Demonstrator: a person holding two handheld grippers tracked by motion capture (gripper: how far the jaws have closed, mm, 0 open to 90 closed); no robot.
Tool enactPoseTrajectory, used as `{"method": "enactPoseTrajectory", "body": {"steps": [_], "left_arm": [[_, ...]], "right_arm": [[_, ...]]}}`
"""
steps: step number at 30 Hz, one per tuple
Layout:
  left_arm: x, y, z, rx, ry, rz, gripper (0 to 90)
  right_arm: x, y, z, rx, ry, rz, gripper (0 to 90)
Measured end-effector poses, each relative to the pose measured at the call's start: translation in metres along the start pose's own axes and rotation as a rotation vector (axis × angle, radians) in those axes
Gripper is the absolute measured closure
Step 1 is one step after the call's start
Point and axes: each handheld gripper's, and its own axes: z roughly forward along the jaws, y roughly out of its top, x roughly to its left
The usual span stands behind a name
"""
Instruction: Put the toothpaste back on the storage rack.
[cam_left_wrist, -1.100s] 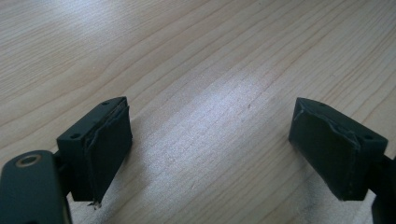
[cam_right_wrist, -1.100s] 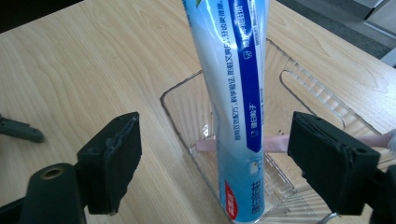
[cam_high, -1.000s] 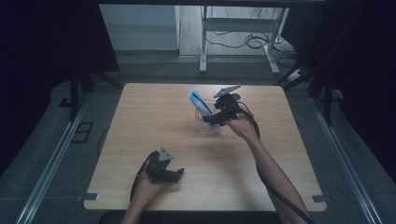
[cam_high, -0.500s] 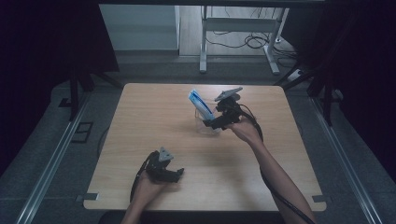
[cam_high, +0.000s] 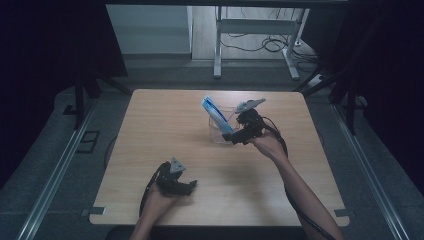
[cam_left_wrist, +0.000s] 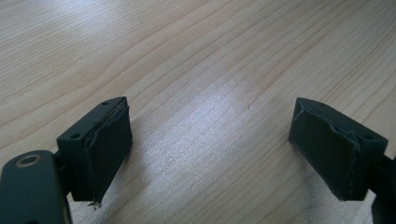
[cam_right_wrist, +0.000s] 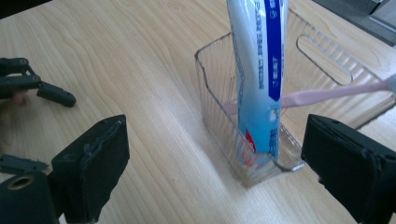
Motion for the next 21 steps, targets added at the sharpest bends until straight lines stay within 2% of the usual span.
{"method": "enactPoseTrajectory", "body": {"steps": [21], "left_arm": [[0.0, 0.0, 0.0, -0.001, 0.001, -0.001, 13.3]], "right_arm": [[0.003, -0.038, -0.016, -0.003, -0.018, 0.012, 7.3]]}}
